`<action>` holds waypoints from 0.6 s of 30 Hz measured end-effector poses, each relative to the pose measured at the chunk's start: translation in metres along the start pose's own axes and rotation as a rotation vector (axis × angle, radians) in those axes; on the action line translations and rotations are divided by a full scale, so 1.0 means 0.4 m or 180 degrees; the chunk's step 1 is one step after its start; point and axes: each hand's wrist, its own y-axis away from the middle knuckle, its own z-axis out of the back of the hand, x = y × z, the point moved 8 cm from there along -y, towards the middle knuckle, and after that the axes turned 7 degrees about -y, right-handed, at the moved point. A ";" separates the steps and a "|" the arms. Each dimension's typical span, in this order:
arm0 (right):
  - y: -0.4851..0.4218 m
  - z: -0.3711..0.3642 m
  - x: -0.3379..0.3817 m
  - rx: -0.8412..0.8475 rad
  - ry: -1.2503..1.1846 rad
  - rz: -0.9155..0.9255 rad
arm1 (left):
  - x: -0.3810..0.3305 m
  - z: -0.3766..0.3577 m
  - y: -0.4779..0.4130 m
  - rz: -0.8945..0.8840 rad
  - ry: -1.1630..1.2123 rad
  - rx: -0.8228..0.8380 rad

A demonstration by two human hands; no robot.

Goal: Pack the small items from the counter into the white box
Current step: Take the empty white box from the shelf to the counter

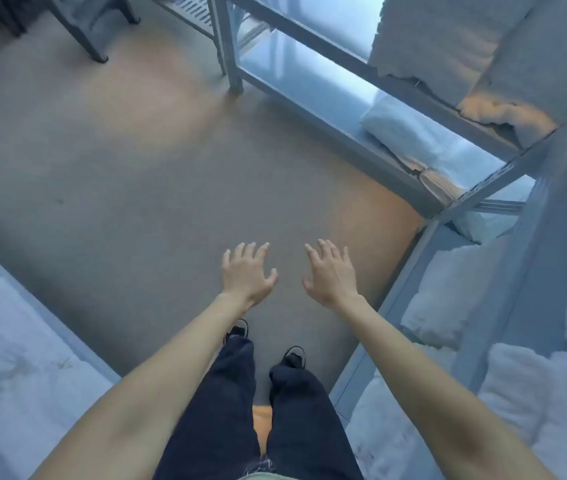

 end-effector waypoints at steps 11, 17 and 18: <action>-0.120 -0.020 0.359 0.0566 0.0504 0.0641 | 0.338 0.048 0.066 0.0641 0.0266 0.0053; -0.225 0.062 0.671 0.0324 0.0563 0.1227 | 0.614 0.192 0.069 0.1036 0.0291 -0.0299; -0.237 0.075 0.724 0.0288 0.0559 0.1349 | 0.659 0.214 0.071 0.1088 0.0278 -0.0352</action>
